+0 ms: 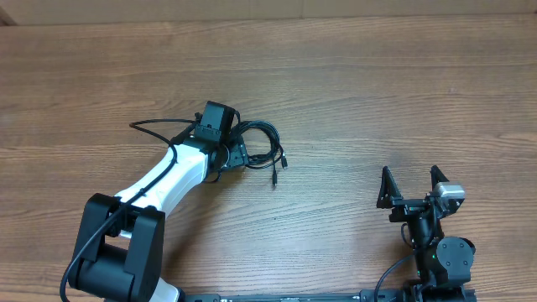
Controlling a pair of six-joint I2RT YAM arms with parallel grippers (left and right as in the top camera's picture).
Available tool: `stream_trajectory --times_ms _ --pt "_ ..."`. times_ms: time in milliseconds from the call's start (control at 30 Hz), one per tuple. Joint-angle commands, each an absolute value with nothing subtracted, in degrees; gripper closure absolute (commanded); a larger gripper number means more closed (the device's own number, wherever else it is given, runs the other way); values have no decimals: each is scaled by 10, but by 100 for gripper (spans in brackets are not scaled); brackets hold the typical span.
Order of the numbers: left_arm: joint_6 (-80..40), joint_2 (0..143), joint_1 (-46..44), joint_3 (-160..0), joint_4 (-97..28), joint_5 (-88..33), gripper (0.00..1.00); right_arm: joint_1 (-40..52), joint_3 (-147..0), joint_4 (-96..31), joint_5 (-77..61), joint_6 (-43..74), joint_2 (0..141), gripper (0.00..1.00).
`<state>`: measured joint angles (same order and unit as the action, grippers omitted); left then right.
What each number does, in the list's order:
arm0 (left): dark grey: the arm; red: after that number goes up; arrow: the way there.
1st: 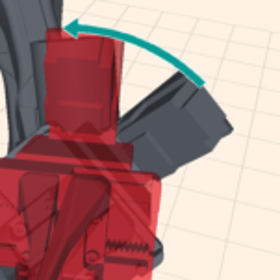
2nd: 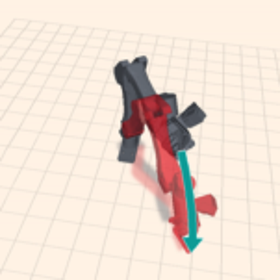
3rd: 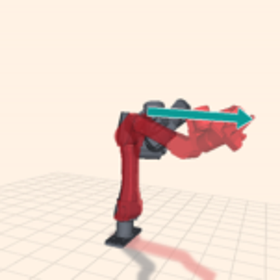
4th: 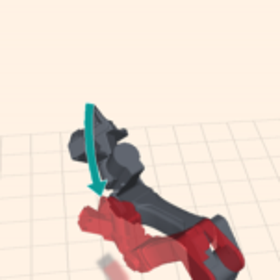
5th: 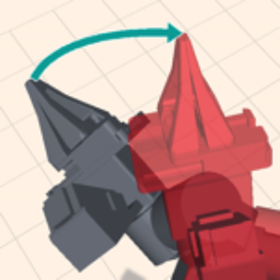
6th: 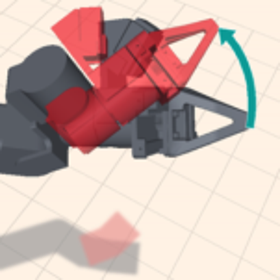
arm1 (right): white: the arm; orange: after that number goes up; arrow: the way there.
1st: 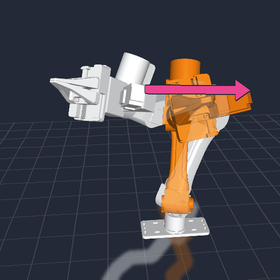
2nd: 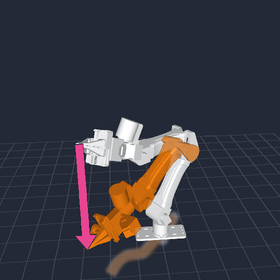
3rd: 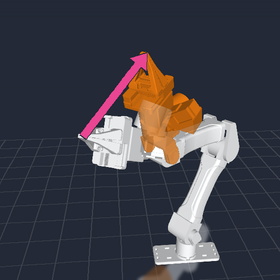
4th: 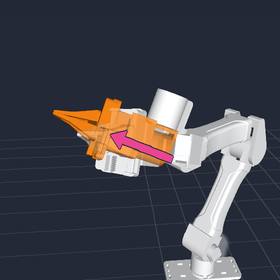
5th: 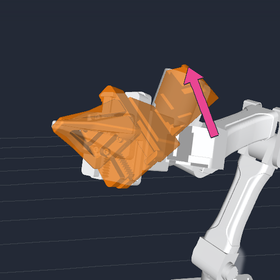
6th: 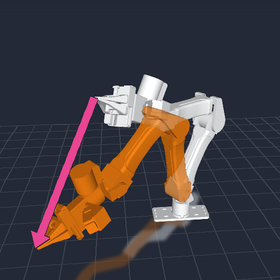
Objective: Untangle cables
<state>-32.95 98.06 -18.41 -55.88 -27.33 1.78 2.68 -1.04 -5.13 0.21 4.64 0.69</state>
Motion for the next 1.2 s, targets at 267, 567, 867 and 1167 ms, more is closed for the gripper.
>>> stream_trajectory --times_ms 267,567,867,1167 --pt "-335 988 -186 -563 -270 18 24 29 -4 -48 1 44 2 0" --pt "-334 988 -186 -563 -267 19 33 29 -4 -48 1 44 2 0" --pt "-334 988 -185 -563 -237 36 32 29 -4 -48 1 44 2 0" --pt "-330 988 -183 -563 -177 70 37 29 -4 -48 1 44 2 0"
